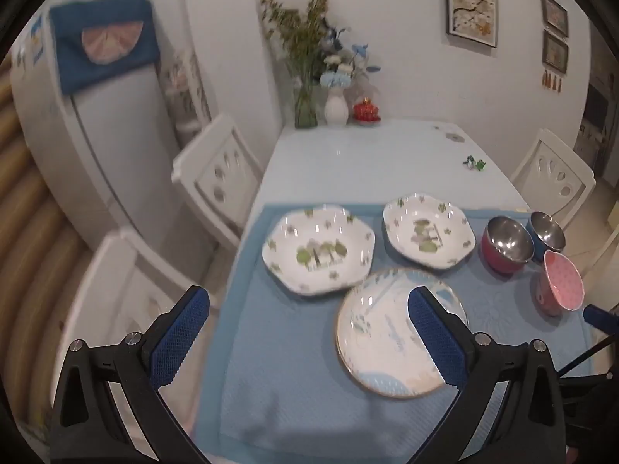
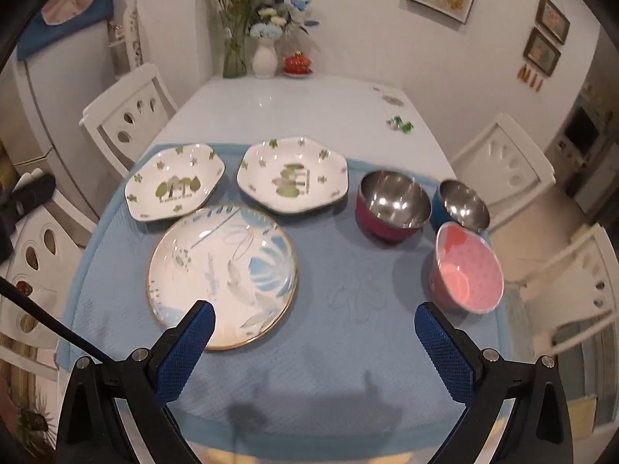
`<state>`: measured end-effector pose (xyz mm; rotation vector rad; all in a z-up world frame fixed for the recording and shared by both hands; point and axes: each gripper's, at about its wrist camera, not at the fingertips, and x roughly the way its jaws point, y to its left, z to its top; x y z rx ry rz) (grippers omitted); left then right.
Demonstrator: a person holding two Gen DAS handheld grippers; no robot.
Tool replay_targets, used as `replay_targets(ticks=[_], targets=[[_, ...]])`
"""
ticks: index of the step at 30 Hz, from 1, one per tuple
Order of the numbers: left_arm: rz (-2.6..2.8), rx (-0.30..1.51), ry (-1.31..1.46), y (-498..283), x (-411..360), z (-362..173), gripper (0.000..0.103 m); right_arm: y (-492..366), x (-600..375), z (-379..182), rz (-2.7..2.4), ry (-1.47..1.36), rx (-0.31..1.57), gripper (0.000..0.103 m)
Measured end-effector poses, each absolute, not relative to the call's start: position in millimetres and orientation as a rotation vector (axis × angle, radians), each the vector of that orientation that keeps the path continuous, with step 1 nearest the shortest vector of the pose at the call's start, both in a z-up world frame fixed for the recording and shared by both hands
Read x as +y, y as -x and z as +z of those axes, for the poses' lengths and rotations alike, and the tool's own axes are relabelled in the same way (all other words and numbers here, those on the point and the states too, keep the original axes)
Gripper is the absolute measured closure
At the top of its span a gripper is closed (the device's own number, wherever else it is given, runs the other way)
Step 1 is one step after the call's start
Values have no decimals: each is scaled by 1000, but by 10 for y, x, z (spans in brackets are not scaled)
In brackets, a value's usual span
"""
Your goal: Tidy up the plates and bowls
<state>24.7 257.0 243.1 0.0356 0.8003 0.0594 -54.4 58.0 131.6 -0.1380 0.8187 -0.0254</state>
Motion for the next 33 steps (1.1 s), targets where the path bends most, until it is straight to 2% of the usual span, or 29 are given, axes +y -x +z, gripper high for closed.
replay_targets(ticks=[5, 26, 33], targets=[[15, 844, 64, -192, 2704, 2228, 1, 573, 698, 1372, -59, 137, 800, 0], [-4, 875, 84, -430, 2906, 2040, 1, 494, 867, 1388, -75, 93, 812, 0], [-1, 939, 87, -480, 2895, 1827, 1, 414, 833, 1204, -97, 97, 848, 0]])
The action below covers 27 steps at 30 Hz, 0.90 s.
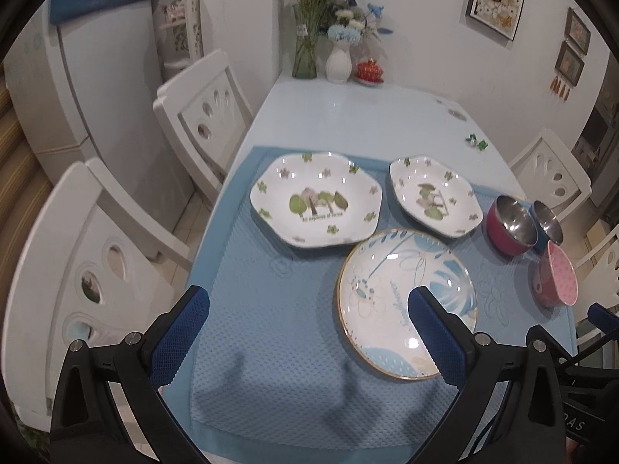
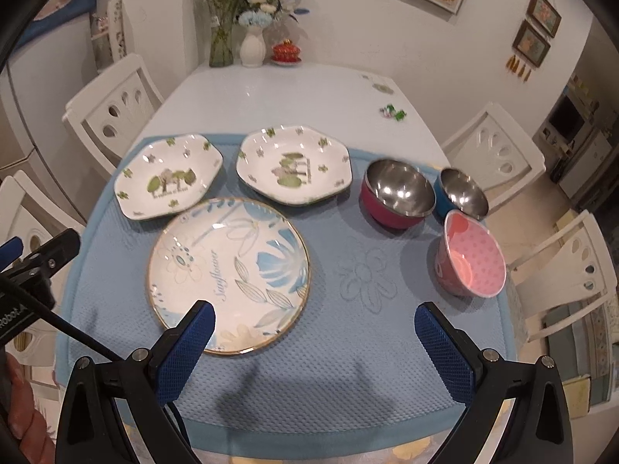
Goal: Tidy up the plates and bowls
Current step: 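Move both grippers toward the white-and-blue Sunflower plate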
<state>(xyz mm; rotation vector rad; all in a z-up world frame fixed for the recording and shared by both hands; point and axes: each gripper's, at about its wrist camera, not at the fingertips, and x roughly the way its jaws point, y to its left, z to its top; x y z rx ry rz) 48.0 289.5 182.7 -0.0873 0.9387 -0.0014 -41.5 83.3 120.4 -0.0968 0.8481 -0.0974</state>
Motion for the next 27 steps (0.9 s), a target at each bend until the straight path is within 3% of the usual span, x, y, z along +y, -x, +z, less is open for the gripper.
replay_targets(ticks=[9, 19, 27], targets=[[-26, 987, 64, -458, 2786, 1653, 1, 350, 723, 914, -73, 61, 942, 0], [-26, 998, 69, -472, 2779, 1612, 1, 466, 602, 1267, 46, 45, 717, 0], [-27, 1008, 68, -486, 2779, 1564, 1, 362, 543, 1123, 34, 49, 781, 1]])
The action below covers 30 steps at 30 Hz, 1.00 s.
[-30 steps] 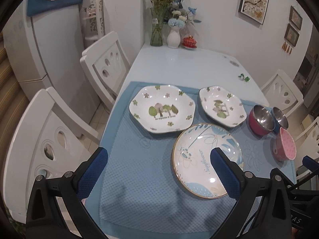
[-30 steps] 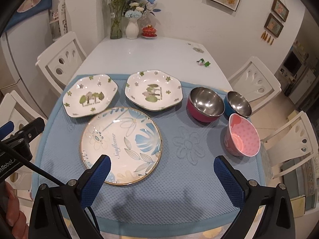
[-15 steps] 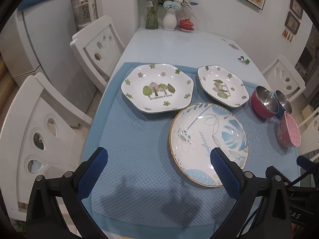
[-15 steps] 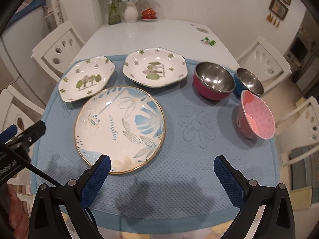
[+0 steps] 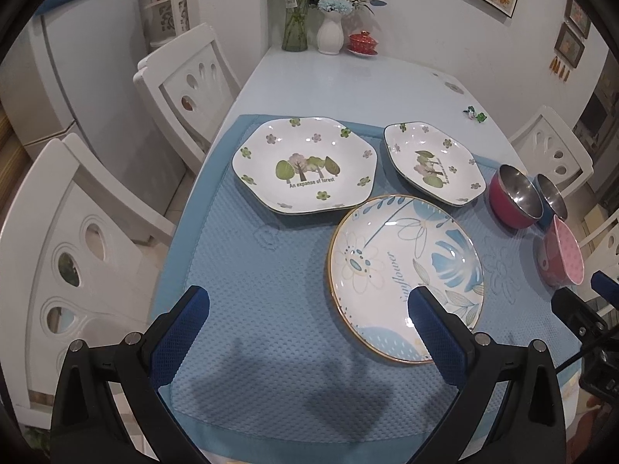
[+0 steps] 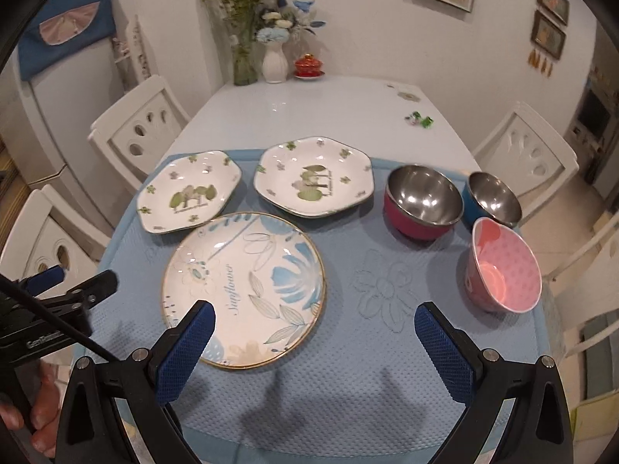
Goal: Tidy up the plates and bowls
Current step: 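Move both grippers toward the white-and-blue Sunflower plate, then close both grippers on the rim of the Sunflower plate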
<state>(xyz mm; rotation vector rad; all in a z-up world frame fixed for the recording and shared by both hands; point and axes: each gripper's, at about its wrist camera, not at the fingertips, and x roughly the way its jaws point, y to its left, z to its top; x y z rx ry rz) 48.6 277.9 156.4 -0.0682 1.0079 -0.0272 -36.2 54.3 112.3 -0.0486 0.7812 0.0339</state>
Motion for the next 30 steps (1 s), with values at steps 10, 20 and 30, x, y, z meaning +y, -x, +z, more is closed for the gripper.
replay_targets(ticks=[10, 20, 30], targets=[[-36, 1005, 41, -689, 2808, 1336, 1, 30, 477, 702, 97, 0, 886, 2], [-140, 1123, 90, -1049, 2788, 806, 1, -465, 473, 208, 107, 46, 1000, 25], [-201, 1158, 107, -1211, 2706, 633, 7, -796, 405, 25, 139, 28, 1033, 36]])
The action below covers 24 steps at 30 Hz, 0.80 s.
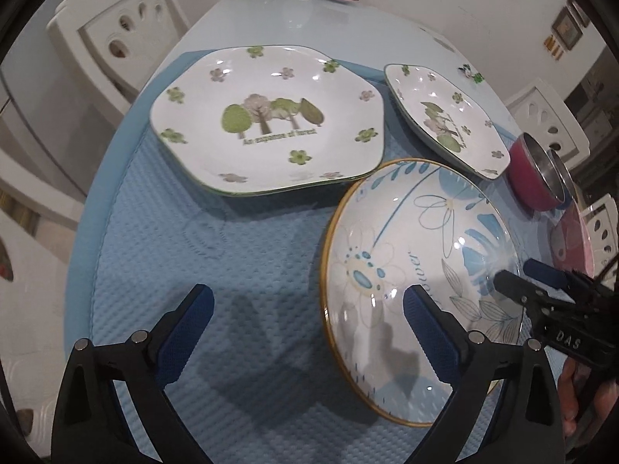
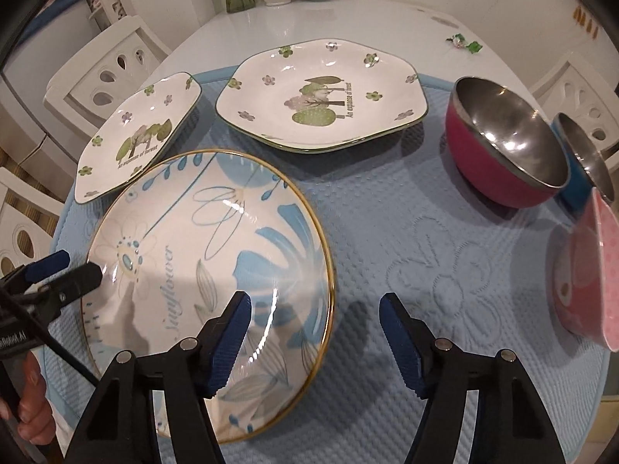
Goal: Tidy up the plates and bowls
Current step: 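Close both grippers on the rim of the Sunflower plate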
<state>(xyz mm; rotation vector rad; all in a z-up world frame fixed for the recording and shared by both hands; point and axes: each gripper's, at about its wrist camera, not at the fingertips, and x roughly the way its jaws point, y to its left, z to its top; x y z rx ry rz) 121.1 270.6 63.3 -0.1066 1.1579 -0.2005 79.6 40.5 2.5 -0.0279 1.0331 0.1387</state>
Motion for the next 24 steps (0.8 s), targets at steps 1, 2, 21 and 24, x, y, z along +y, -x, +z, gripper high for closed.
replay_targets(ticks=[1, 2, 21, 24], targets=[[-206, 1156, 96, -1222, 2688, 629, 11, -818, 405, 17, 142, 24, 1033, 36], [-211, 1157, 85, -1229, 2667, 621, 16, -839, 404, 10, 145, 20, 1033, 36], [-286, 1176, 80, -1256, 2573, 490, 65, -958, 390, -109, 217, -81, 1034, 70], [-293, 1167, 67, -1246, 2464, 488, 65, -961, 387, -111, 215, -88, 1034, 71]])
